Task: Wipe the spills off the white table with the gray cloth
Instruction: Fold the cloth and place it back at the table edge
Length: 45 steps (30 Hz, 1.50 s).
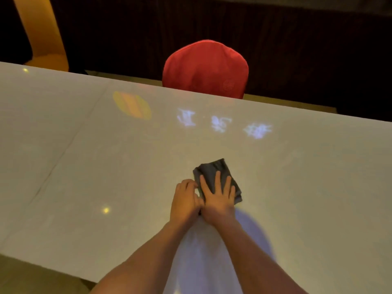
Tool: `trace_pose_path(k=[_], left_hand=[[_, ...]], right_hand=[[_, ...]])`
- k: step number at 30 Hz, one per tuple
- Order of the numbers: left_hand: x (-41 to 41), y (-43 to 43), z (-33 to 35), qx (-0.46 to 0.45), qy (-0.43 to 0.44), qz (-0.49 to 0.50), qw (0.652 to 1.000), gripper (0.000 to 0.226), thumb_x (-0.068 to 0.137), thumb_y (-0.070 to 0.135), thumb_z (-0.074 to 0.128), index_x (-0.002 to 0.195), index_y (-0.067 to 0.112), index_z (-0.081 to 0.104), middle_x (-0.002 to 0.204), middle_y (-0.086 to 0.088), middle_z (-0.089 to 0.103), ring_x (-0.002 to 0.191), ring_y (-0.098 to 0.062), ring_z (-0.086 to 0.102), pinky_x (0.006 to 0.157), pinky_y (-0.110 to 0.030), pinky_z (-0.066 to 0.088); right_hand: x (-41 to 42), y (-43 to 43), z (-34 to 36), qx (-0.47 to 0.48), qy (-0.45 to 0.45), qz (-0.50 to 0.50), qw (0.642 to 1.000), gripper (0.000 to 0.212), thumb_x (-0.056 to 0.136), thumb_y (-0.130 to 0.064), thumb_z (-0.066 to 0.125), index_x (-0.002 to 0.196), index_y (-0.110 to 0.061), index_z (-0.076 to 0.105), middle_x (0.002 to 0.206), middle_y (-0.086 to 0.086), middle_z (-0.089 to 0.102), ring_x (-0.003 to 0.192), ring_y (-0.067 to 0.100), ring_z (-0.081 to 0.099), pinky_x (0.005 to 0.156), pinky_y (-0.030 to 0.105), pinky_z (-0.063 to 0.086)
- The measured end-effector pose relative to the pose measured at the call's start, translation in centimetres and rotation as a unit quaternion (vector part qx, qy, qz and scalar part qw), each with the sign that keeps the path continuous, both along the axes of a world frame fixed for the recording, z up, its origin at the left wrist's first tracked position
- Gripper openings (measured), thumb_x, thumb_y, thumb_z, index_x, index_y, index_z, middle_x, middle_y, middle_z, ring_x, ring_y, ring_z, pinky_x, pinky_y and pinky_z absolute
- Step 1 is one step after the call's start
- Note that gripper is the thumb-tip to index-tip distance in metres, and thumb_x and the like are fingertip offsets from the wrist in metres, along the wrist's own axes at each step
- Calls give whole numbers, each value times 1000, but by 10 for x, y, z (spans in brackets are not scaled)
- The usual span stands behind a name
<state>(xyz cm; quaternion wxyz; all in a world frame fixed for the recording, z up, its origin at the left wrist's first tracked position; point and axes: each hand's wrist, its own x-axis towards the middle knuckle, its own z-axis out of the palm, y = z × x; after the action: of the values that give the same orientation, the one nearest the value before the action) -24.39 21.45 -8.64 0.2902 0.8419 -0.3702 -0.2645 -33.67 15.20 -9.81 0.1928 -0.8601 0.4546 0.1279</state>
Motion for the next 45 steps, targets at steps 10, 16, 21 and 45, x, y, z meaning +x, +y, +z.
trace_pose_path(k=[10,16,21,45], left_hand=[[-11,-47,12,62,112,241,962,43,89,44,66,104,7,53,84,-2,57,84,-27,59,68,-32,40],[-11,-56,11,71,265,310,910,45,76,32,83,106,3,66,104,-17,70,97,-39,67,86,-45,58],[-17,-49,20,-39,365,319,874,25,80,4,76,102,11,68,104,-17,73,93,-36,71,86,-54,59],[139,-66,117,-192,475,190,838,35,93,12,65,128,13,63,123,-15,70,110,-34,68,99,-52,53]], right_hand=[[-46,-86,31,131,-165,-150,966,40,95,-19,51,133,-14,45,126,10,51,115,34,51,96,37,37],[-39,-79,24,233,-177,-213,932,58,89,-24,66,136,-2,41,119,17,60,95,28,58,71,29,42],[-43,-94,26,282,-155,-194,927,18,86,-25,66,80,-14,54,82,4,59,78,24,58,57,27,43],[96,-138,112,523,-424,-276,686,31,95,-21,65,126,-18,62,117,8,72,104,31,71,85,48,60]])
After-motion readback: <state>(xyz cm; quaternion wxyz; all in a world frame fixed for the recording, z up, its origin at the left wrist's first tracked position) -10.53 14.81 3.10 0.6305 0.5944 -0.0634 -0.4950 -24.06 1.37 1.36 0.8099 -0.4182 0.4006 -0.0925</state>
